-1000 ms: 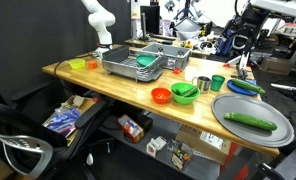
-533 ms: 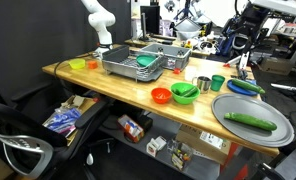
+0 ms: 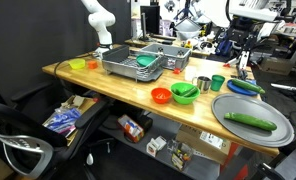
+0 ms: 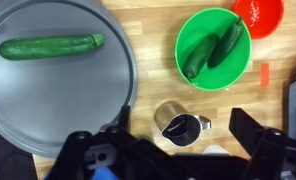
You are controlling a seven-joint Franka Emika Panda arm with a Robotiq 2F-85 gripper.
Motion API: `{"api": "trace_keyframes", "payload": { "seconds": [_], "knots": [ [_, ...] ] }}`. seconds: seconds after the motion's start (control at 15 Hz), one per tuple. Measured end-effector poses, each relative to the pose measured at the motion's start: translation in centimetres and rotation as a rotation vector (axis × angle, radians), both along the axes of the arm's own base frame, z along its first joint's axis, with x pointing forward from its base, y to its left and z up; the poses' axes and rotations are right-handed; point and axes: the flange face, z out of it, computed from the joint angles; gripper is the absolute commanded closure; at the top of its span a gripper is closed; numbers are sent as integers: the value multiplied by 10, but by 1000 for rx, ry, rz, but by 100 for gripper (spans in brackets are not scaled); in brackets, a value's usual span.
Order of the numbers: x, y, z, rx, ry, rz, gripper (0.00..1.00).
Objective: Move the cup to the edge of the table
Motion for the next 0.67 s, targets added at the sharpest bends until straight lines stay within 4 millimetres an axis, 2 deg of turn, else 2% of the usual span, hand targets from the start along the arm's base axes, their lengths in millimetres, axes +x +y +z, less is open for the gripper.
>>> {"api": "trace_keyframes", "payload": {
  "seconds": [0.4, 0.53, 0.67],
  "knots": [
    [52, -8, -56, 69, 71, -200, 0],
    [63, -3, -67, 104, 78, -176, 0],
    [67, -1, -67, 111, 79, -166, 0]
  ]
}}
